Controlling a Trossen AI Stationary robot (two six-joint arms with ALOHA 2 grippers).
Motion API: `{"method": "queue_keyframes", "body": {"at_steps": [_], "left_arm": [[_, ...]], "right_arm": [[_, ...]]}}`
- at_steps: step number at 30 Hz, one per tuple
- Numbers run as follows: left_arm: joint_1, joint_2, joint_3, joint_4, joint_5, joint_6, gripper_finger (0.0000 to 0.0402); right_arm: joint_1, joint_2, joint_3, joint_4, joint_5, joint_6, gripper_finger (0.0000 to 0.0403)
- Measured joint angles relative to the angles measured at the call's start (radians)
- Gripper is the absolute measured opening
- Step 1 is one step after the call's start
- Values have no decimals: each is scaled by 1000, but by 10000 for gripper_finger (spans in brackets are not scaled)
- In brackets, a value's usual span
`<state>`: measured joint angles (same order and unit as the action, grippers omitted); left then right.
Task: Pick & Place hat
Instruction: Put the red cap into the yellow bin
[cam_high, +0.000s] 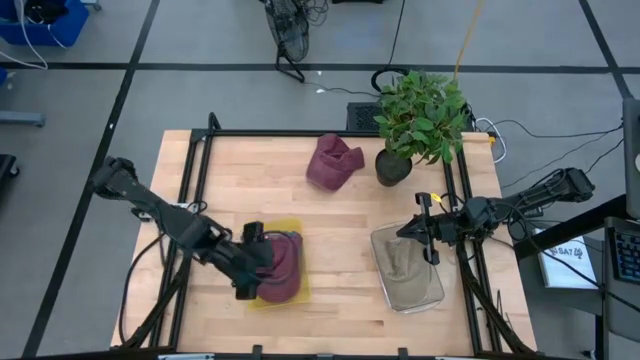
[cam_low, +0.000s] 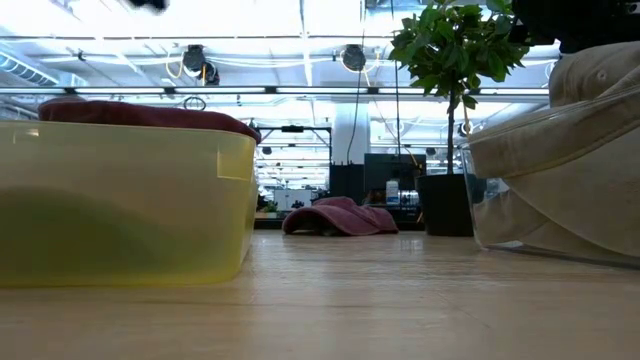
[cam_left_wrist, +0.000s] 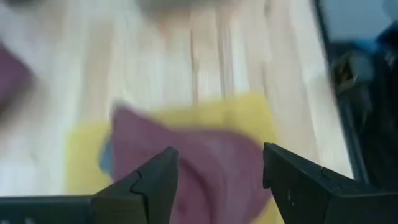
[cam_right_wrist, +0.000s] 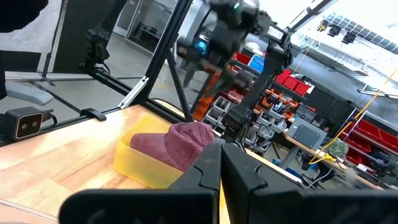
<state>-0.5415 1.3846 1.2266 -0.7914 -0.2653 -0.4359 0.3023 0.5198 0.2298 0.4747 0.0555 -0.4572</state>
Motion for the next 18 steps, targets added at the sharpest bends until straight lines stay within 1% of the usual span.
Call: {"method": "queue_keyframes", "body": {"at_steps": [2, 3, 7, 9, 12, 14, 16, 18], "left_arm": [[16, -25, 21, 31, -54, 63, 234], [27, -37, 32, 43, -101, 90, 234], [84, -66, 85, 64, -333, 142, 234], [133, -72, 120, 65, -386, 203, 234], [232, -72, 174, 67, -388, 333, 221], [315, -72, 201, 91, -370, 420, 196], [409, -73, 216, 139, -280, 495, 158], [507, -69, 217, 184, -138, 557, 108]], "right_arm": [[0, 0, 0, 2, 0, 0, 0], [0, 0, 0, 4, 0, 0, 0], [0, 0, 0, 5, 0, 0, 0], [0, 0, 0, 4, 0, 0, 0], [0, 0, 0, 4, 0, 0, 0], [0, 0, 0, 3, 0, 0, 0], [0, 0, 0, 3, 0, 0, 0], [0, 0, 0, 3, 0, 0, 0]]}}
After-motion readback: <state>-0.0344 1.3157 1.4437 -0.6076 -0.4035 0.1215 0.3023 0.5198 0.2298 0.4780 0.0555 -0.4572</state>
